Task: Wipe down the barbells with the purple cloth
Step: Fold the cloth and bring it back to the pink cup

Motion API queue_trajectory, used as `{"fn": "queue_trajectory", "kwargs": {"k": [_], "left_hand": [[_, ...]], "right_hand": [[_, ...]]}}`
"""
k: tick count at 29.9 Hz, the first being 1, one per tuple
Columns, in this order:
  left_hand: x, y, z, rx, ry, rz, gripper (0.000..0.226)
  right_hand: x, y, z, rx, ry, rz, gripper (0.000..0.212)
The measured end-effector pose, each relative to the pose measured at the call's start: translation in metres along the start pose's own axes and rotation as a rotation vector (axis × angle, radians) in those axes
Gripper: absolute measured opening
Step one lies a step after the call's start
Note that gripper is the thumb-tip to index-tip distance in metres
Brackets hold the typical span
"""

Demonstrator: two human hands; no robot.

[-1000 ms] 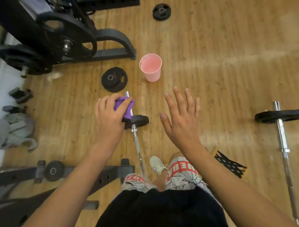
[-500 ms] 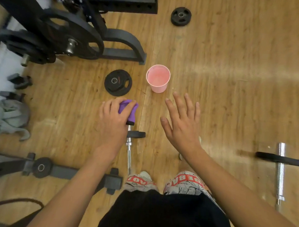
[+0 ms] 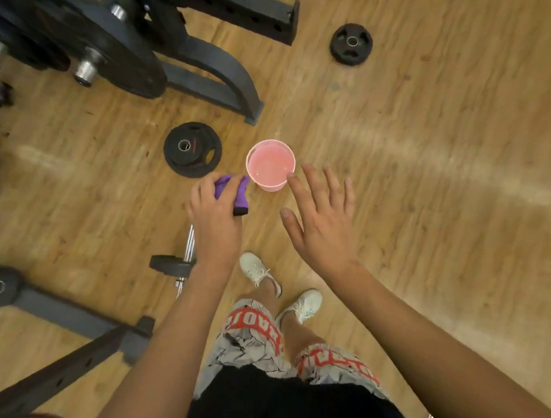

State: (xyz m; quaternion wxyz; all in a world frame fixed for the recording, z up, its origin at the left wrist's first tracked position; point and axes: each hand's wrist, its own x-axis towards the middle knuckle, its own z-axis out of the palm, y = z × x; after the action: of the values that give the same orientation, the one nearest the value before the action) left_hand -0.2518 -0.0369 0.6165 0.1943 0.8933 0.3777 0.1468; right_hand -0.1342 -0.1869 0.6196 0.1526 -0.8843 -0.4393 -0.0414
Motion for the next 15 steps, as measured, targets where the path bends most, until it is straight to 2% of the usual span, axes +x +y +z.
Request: {"fn": "queue_trajectory", "kwargs": {"k": [9, 15], "left_hand": [[0.103, -0.025, 0.127, -0.018, -0.027, 0.067, 0.056], [0.126, -0.052, 0.252, 0.043, -0.099, 0.030, 0.064]], "right_hand": [[0.094, 0.070, 0.106, 0.000, -0.067, -0.016, 0.052], [0.115, 0.130, 0.223, 0.018, -0.146, 0.032, 0.048]]}}
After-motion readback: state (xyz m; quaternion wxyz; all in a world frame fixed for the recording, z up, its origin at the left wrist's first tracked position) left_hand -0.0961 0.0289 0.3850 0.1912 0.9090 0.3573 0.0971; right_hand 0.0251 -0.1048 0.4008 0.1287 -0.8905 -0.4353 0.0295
